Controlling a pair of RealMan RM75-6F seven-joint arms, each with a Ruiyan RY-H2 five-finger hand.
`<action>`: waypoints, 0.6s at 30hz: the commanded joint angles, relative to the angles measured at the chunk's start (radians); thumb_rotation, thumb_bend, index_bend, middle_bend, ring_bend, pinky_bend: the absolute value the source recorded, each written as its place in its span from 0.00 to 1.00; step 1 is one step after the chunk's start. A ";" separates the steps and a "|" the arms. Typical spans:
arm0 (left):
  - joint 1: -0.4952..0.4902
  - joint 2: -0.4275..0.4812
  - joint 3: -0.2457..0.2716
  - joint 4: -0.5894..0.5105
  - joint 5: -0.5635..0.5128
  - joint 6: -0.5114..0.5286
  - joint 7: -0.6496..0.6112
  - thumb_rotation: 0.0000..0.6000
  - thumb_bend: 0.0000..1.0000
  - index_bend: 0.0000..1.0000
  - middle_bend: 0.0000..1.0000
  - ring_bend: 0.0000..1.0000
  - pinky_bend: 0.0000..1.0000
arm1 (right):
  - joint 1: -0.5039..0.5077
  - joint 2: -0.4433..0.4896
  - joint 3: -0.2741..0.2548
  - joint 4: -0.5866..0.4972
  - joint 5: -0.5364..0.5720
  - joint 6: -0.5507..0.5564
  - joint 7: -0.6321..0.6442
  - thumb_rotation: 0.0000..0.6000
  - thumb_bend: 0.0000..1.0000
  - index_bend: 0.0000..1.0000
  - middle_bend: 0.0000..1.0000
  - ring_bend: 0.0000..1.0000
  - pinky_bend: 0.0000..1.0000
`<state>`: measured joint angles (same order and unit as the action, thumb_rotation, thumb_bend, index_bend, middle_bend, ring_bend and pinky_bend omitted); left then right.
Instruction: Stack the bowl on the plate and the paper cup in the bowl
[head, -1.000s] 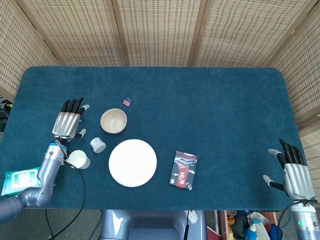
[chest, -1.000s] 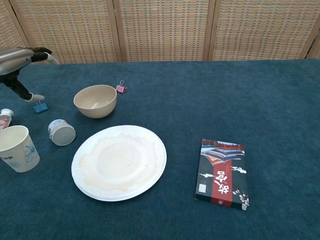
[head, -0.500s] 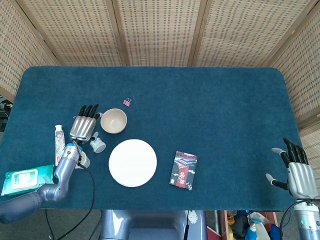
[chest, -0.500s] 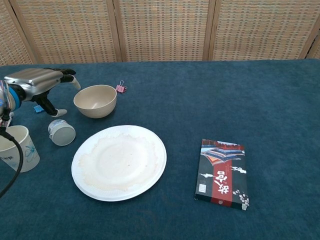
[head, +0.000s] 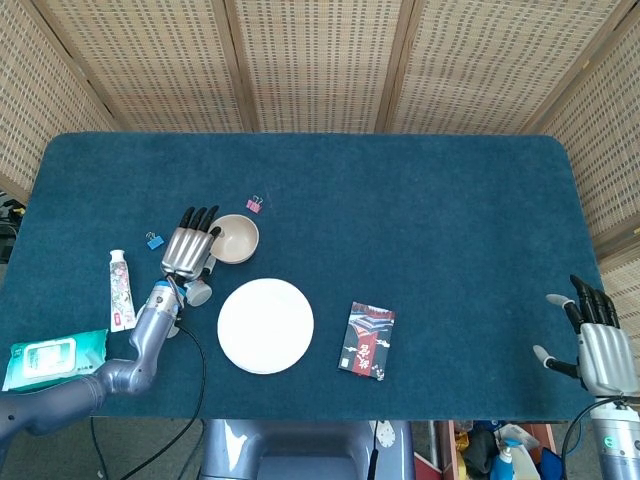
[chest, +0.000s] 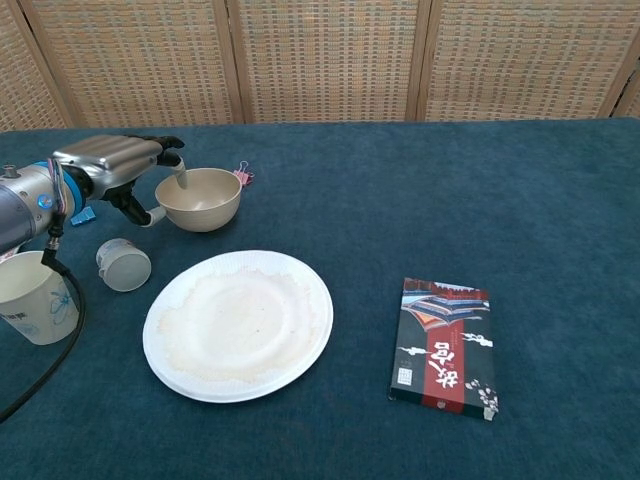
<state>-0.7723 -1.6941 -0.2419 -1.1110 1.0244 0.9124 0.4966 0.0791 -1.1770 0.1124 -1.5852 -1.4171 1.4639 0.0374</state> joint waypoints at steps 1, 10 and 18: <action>-0.001 -0.002 0.004 0.003 -0.007 -0.003 0.005 1.00 0.42 0.32 0.01 0.00 0.00 | -0.001 0.000 0.002 0.001 0.000 0.003 0.002 1.00 0.15 0.22 0.00 0.00 0.00; 0.005 -0.005 0.029 0.017 -0.015 -0.001 0.020 1.00 0.49 0.41 0.03 0.00 0.00 | -0.002 -0.002 0.002 0.002 -0.005 0.010 0.007 1.00 0.15 0.22 0.00 0.00 0.00; 0.003 -0.015 0.033 0.021 -0.006 0.016 0.015 1.00 0.52 0.49 0.05 0.00 0.00 | -0.003 0.000 0.003 0.001 -0.005 0.010 0.013 1.00 0.15 0.22 0.00 0.00 0.00</action>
<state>-0.7690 -1.7080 -0.2088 -1.0902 1.0162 0.9261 0.5125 0.0764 -1.1773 0.1152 -1.5842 -1.4224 1.4741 0.0500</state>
